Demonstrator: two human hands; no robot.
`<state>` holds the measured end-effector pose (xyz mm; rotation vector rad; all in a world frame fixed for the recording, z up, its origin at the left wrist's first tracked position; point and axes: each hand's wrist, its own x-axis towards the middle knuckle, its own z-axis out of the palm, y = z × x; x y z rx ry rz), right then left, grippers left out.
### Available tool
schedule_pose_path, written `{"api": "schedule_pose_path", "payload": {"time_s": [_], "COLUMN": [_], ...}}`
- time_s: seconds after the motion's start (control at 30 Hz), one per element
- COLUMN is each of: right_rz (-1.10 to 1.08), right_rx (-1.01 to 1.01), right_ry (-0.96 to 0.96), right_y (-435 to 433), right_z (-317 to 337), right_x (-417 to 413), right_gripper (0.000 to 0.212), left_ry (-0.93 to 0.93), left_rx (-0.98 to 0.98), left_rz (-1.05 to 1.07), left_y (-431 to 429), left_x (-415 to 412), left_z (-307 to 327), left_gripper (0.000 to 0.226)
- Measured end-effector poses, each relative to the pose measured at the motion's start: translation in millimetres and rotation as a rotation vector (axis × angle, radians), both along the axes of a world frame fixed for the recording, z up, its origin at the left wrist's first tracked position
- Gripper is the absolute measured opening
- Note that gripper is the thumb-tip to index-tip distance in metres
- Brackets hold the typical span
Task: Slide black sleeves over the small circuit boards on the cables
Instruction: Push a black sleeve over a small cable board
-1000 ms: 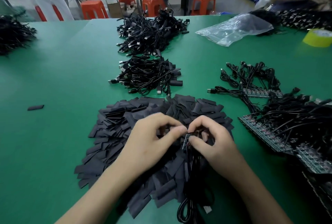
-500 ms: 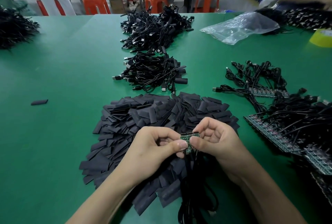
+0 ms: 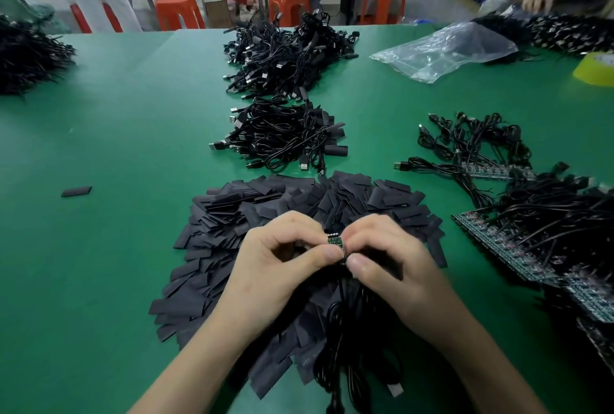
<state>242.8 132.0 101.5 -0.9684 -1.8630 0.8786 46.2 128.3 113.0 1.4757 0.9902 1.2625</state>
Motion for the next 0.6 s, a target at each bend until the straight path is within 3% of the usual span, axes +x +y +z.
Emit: {"api": "schedule_pose_path", "payload": {"time_s": [0.1,0.17,0.3,0.4,0.47,0.6], "right_rz": [0.007,0.039,0.166,0.202,0.165,0.195], "right_rx": [-0.054,-0.194,-0.600,-0.747,-0.762,-0.694], "right_ry": [0.017,0.144,0.809,1.169,1.245,1.083], "right_y": [-4,-4,-2,1,1,-4], "right_z": [-3,1,15,20,23,24], "right_x": [-7,-7,5,13,13,6], "right_gripper": [0.023,0.023,0.023,0.033,0.038,0.035], "left_ry": [0.095,0.305,0.912,1.013,0.991,1.014], "left_rx": [0.086,0.189,0.327,0.316,0.346,0.398], "left_rz": [0.068,0.111,0.209,0.197,0.216,0.240], "left_y": [2,6,15,16,16,16], "left_x": [3,-3,-24,-27,-27,-25], "left_z": [-3,-7,-15,-20,-21,-21], "left_gripper": [0.005,0.008,0.031,0.030,0.023,0.014]}}
